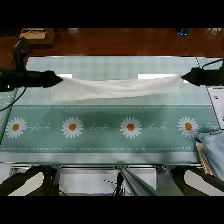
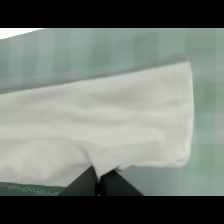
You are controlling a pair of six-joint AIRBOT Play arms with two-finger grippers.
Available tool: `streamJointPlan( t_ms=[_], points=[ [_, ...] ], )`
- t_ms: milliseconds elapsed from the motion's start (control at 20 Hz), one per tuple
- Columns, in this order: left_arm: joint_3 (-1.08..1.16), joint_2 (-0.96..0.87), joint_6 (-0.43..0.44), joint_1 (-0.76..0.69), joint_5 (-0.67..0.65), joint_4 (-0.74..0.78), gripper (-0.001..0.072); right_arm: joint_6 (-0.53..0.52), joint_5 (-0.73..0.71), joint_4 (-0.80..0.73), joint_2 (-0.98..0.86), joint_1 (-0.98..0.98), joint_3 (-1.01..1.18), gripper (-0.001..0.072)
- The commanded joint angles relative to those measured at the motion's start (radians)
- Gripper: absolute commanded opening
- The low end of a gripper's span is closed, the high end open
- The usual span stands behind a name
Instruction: Fold the shirts.
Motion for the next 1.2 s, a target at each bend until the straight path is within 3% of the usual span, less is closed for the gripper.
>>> streamJointPlan(
  t_ms=[0,450,800,850,950,1050,1100,1150],
  points=[
    [0.100,-0.130,-0.021,0.002,0.034,-0.007,0.0019,0.011,-0.176,0.008,-0.094,0.104,0.041,0.0017],
    [0.198,-0.453,-0.057,0.090,0.002,-0.006,0.0020,0.035,-0.499,0.015,-0.343,0.146,0.041,0.0017],
    [0.277,-0.579,-0.055,0.100,0.001,-0.024,0.0023,0.034,-0.470,0.014,-0.419,0.152,0.041,0.0018],
    [0.277,-0.595,-0.055,0.098,0.000,-0.041,0.0065,0.034,-0.463,0.016,-0.428,0.156,0.040,0.0019],
    [0.277,-0.612,-0.055,0.095,0.001,-0.064,0.0255,0.033,-0.464,0.016,-0.430,0.163,0.041,0.0060],
    [0.281,-0.610,-0.055,0.105,-0.001,-0.063,0.0281,0.030,-0.456,0.016,-0.417,0.163,0.043,0.0327],
    [0.288,-0.605,-0.055,0.117,-0.016,-0.063,0.0319,0.030,-0.447,0.006,-0.399,0.153,0.044,0.0408],
    [0.301,-0.600,-0.055,0.134,-0.037,-0.063,0.0538,0.032,-0.438,-0.019,-0.370,0.134,0.044,0.0410]
  ],
)
